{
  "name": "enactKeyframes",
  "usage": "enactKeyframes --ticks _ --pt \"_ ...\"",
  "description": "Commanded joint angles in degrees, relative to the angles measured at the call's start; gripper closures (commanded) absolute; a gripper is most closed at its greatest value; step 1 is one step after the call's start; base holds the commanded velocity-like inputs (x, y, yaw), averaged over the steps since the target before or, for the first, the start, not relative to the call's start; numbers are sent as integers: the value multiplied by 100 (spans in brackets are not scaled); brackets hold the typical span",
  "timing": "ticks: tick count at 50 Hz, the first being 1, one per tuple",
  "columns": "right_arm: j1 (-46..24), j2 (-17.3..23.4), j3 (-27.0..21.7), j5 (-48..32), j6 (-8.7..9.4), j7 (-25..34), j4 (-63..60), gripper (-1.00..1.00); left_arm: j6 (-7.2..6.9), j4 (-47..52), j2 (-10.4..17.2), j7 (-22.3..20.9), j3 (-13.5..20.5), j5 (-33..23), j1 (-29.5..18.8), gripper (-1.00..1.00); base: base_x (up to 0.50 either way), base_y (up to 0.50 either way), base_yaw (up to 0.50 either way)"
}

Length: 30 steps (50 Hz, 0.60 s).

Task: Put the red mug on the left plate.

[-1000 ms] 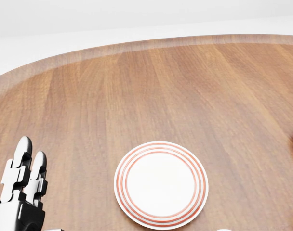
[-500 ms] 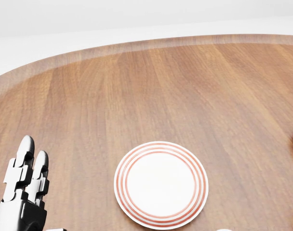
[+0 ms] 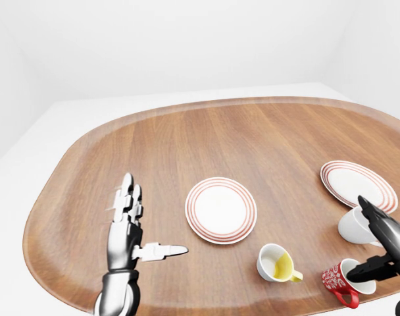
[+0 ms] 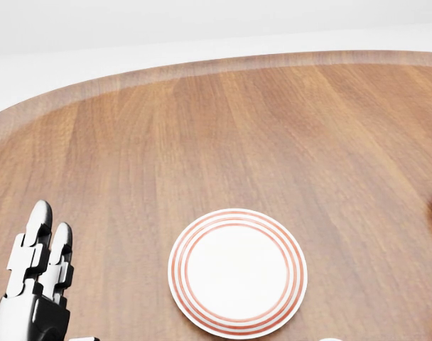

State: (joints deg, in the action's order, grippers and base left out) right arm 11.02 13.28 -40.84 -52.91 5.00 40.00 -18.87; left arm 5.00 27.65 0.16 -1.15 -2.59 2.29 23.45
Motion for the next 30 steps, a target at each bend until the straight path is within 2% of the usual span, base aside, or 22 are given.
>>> enactKeyframes --ticks 1,10,17,30 --pt "126 -129 81 -93 0 0 -7 -100 0 -8 2 -4 7 7 -2 -100 0 0 0" --pt "435 -259 -212 -461 0 0 231 -100 0 19 1 -2 -5 -4 -1 -100 0 0 0" --pt "655 -441 -478 -378 0 0 408 -100 0 29 7 13 -39 -32 12 -100 0 0 0" --pt "582 -327 -522 -265 0 -68 764 -100 0 22 15 41 -56 -59 -18 -100 0 0 0"
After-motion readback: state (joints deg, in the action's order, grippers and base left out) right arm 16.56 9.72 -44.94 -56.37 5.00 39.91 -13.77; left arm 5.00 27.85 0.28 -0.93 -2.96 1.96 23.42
